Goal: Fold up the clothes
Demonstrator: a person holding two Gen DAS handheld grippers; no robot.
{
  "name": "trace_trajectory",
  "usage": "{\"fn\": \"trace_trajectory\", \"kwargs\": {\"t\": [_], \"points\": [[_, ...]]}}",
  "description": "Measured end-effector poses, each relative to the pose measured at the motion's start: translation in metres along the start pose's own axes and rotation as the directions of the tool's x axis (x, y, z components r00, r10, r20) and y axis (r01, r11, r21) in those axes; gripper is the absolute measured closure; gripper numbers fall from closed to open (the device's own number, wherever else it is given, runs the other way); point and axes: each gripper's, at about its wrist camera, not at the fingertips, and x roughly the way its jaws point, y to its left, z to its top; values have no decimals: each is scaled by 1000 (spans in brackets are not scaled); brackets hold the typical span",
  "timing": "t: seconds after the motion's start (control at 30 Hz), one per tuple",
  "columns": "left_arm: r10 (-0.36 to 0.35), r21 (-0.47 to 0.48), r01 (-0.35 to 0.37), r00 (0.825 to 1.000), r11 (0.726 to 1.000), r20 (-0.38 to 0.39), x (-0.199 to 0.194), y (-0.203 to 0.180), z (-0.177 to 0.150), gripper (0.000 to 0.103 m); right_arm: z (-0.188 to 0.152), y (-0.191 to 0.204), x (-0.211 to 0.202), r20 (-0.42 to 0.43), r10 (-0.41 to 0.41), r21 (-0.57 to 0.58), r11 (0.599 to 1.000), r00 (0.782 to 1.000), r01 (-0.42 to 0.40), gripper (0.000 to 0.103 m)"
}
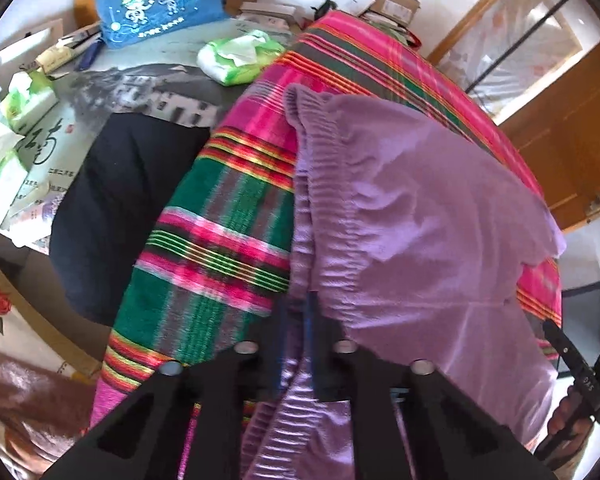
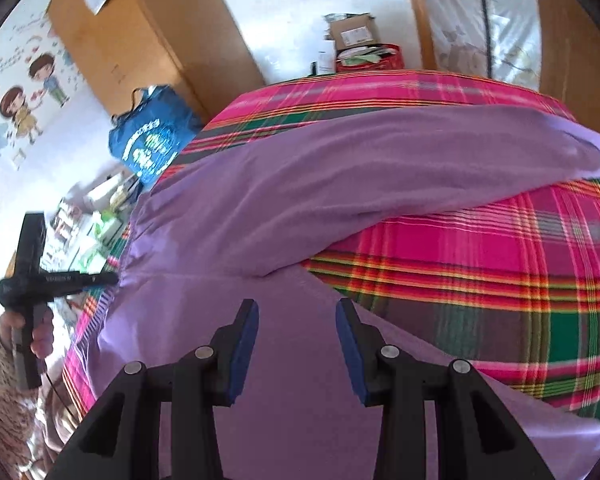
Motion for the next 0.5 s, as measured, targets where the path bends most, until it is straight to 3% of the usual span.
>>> {"fn": "trace_trajectory", "kwargs": {"t": [0.07,0.17,0.33,0.5], "points": [[30,-13,-30,999,999,16,0,5,2,102,0,-9,-4,15,-6,36,999,1000,6,62],[5,-47,-4,1000,999,17,1,17,3,103,0,-22,-15,48,-17,80,997,999,14,62],[3,-13,-3,1000,1000,9,-1,13,-3,102,-10,-52,-51,129,-59,183,982,990,35,62],[3,8,-3,1000,1000,2,-9,8,-8,97,-26,-83,-99,182,-207,249,955,961,159,62]]}}
